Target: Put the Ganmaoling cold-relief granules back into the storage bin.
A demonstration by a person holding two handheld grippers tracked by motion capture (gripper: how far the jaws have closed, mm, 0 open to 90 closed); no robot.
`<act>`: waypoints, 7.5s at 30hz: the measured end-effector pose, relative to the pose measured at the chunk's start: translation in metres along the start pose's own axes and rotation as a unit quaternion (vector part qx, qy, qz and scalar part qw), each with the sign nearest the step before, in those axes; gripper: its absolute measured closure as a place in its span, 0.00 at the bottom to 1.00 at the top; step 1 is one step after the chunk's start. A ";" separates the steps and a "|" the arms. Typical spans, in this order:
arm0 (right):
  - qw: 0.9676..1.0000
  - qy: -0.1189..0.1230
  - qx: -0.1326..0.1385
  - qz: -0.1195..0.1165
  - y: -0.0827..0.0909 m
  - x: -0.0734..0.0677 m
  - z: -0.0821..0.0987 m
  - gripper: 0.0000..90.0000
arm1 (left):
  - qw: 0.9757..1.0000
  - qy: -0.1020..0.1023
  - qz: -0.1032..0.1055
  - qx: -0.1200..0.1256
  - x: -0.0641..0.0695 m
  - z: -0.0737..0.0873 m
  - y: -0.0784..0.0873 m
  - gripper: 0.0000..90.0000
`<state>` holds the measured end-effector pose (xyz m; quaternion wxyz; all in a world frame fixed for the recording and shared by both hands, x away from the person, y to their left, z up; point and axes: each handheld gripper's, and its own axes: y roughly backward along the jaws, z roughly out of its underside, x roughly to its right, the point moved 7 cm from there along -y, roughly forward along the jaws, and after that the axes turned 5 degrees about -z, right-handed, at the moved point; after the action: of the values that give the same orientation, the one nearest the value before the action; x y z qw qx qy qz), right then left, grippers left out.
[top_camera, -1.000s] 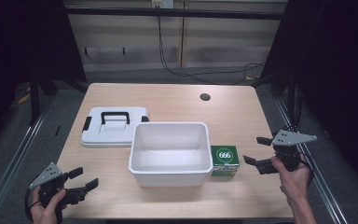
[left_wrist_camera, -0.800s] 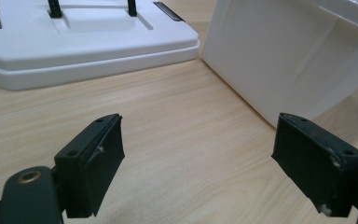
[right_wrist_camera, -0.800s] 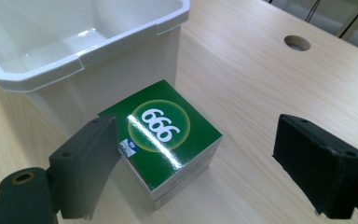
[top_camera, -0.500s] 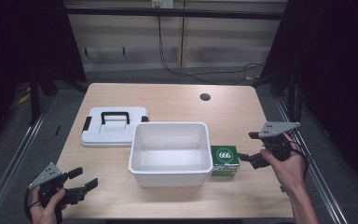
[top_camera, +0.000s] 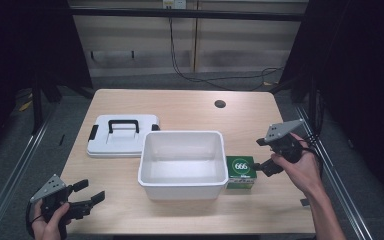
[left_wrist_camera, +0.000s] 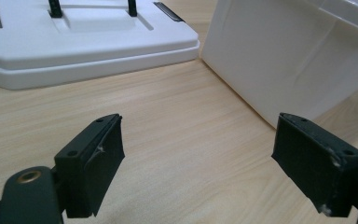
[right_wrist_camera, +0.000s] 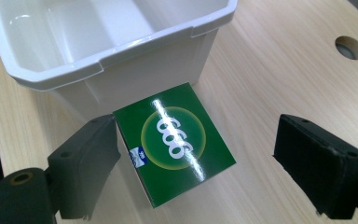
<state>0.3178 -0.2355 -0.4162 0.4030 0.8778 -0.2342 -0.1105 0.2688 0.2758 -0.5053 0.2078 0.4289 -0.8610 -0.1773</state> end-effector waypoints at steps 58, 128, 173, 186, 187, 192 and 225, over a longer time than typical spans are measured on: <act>0.946 0.139 -0.266 -0.121 -0.063 -0.005 -0.003 0.10 | 1.000 0.002 0.003 0.001 0.000 0.000 -0.001 0.18; 0.923 0.141 -0.338 -0.119 -0.057 0.008 -0.007 0.18 | 1.000 0.004 0.007 0.000 0.001 0.000 -0.001 0.18; 0.927 0.157 -0.326 -0.094 0.001 0.011 -0.043 0.18 | 1.000 -0.001 0.008 -0.001 0.001 0.000 -0.001 0.18; 0.925 0.163 -0.329 -0.099 0.007 0.008 -0.054 0.18 | 1.000 0.004 0.007 0.001 0.001 0.000 -0.001 0.18; 0.924 0.165 -0.331 -0.097 0.010 0.009 -0.056 0.18 | 1.000 0.004 0.008 0.001 0.001 0.000 -0.001 0.18; 0.927 0.167 -0.323 -0.088 0.018 0.008 -0.067 0.18 | 1.000 0.003 0.008 0.001 0.001 -0.001 -0.001 0.18; 0.921 0.213 -0.308 -0.105 0.005 -0.018 -0.137 0.18 | 1.000 -0.001 0.011 0.001 0.003 -0.001 -0.002 0.18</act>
<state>0.3527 -0.1395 -0.3229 0.6798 0.7328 -0.0034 -0.0296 0.2689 0.2726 -0.5049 0.2087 0.4195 -0.8660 -0.1747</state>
